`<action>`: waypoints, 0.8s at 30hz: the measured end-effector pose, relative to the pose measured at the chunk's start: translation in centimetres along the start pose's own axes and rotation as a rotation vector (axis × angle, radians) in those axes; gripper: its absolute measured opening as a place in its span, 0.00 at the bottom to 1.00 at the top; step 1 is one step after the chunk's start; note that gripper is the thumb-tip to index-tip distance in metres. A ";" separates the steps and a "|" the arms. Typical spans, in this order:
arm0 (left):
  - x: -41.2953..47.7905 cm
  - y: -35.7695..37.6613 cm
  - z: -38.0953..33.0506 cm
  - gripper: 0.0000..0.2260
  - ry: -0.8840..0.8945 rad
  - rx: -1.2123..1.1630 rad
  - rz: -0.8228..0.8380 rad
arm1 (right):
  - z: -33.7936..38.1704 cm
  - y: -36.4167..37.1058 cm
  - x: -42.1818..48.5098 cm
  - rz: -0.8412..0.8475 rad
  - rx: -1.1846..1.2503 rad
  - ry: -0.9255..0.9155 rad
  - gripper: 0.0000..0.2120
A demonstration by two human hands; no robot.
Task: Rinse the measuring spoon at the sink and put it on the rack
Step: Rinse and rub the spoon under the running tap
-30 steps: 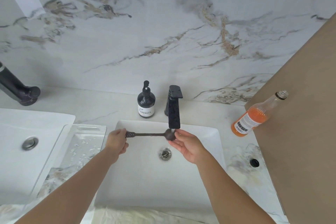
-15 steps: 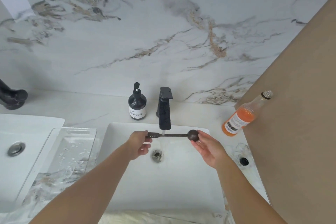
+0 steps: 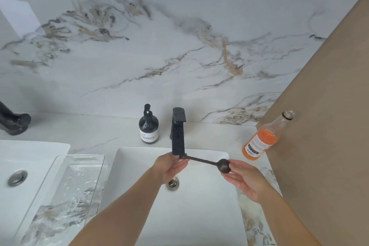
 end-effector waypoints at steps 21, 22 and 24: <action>-6.9 -10.8 -3.2 0.09 0.171 -0.235 -0.194 | 4.9 19.5 -5.4 -0.186 -1.625 -0.736 0.23; -7.3 -10.9 -3.2 0.09 0.184 -0.246 -0.201 | 4.0 19.1 -5.2 -0.163 -1.618 -0.695 0.26; -8.2 -11.2 -3.3 0.09 0.223 -0.242 -0.219 | 2.6 18.4 -5.3 -0.148 -1.534 -0.667 0.30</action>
Point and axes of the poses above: each hand's wrist, its own x-axis towards the middle knuckle, its own y-axis out of the palm, z = x × y, the point moved 1 cm from there along x, towards the middle knuckle, and after that the axes turned 8 degrees about y, right-handed, at the moved point
